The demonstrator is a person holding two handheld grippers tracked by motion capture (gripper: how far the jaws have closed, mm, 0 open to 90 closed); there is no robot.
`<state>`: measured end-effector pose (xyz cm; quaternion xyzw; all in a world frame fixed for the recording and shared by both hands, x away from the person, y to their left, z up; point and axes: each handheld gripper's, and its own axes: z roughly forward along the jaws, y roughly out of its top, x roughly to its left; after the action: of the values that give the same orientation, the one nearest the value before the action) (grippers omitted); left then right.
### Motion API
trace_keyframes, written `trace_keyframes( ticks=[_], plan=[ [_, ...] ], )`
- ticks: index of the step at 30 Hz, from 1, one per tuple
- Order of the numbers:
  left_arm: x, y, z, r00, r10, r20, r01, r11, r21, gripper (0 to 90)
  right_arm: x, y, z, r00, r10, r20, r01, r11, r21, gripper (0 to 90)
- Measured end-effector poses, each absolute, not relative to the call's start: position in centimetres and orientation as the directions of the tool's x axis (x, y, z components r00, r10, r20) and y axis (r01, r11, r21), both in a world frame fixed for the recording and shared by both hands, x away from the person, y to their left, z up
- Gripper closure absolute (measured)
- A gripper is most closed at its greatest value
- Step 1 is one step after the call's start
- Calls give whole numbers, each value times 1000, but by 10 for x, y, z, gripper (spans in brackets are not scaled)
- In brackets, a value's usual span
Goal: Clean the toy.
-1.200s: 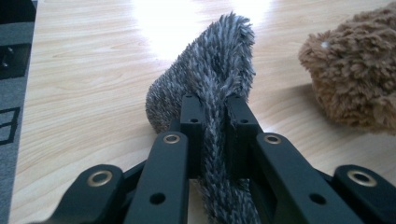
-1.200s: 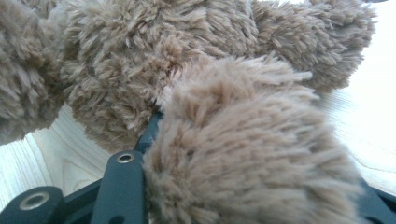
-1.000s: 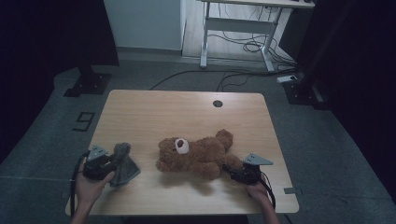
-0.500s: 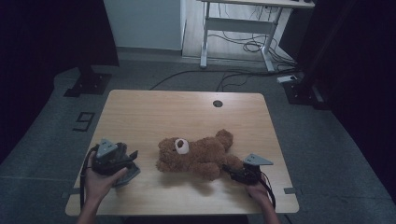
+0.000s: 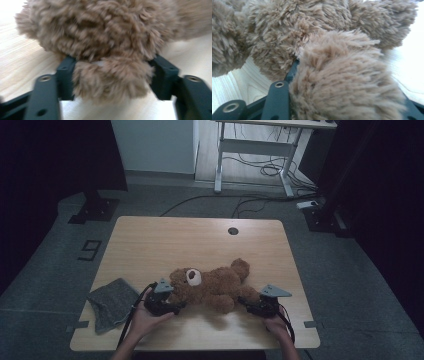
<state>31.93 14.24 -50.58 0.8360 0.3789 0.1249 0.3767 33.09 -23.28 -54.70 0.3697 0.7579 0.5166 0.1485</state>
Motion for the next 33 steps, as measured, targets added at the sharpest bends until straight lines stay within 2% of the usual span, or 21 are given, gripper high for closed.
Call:
trace_keyframes(
  ticks=[3,9,15,20,23,28,33],
  plan=[
    [320,143,-506,675,734,-75,528,-410,743,511,331,-230,-545,-684,715,142,394,199,898,539],
    [317,142,-503,664,746,-43,492,-393,777,622,328,-228,-541,-678,728,104,351,196,916,585],
    [316,139,-492,661,750,-23,453,-375,809,647,328,-234,-535,-661,739,126,314,120,942,606],
    [325,133,-476,658,753,2,417,-367,832,652,333,-237,-521,-645,758,97,259,98,961,616],
    [340,130,-474,651,759,12,410,-365,836,652,341,-236,-517,-623,780,57,241,122,963,616],
    [366,127,-483,632,775,-14,422,-329,845,651,361,-232,-514,-586,810,19,225,141,964,615],
    [386,126,-500,609,792,-48,486,-324,812,649,382,-230,-519,-569,822,22,264,157,952,608]
  ],
)
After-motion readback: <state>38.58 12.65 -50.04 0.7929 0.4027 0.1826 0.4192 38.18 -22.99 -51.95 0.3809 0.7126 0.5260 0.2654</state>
